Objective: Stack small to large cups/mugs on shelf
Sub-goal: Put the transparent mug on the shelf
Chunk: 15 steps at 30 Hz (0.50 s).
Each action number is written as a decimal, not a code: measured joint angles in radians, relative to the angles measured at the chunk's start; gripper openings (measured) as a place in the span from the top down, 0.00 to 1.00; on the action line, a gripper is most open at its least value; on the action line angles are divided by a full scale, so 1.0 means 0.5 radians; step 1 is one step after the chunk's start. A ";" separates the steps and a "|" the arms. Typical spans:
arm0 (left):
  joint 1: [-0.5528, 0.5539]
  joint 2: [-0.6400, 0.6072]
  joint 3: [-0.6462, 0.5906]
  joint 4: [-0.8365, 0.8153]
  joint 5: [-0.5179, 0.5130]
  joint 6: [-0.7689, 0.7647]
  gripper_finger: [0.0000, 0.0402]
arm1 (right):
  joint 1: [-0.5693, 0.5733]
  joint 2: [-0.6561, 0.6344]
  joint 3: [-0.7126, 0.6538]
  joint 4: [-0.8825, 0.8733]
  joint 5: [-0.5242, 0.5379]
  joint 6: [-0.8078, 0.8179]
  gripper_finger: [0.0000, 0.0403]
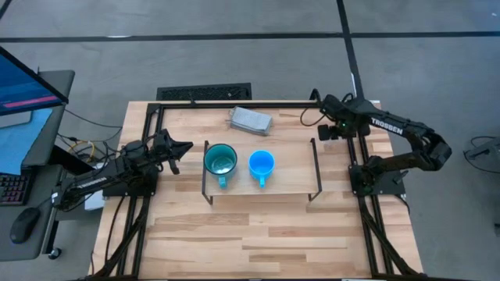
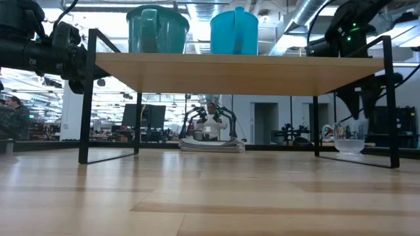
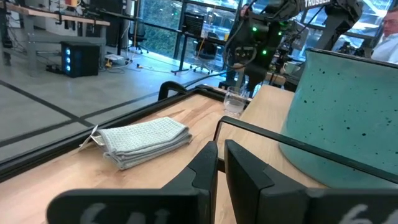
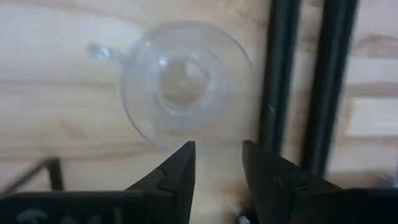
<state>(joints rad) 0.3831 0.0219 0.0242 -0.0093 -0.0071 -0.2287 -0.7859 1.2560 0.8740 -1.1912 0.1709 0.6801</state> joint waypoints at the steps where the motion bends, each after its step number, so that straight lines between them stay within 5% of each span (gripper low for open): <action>1: -0.001 -0.001 0.000 0.000 0.000 0.000 0.95 | -0.006 0.000 -0.012 0.052 -0.001 0.008 0.62; 15: 0.000 0.000 0.000 0.000 0.000 -0.001 0.95 | -0.179 -0.003 -0.026 0.102 0.081 0.118 0.62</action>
<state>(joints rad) 0.3829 0.0219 0.0242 -0.0093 -0.0071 -0.2292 -0.8754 1.2545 0.8612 -1.1403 0.2113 0.7393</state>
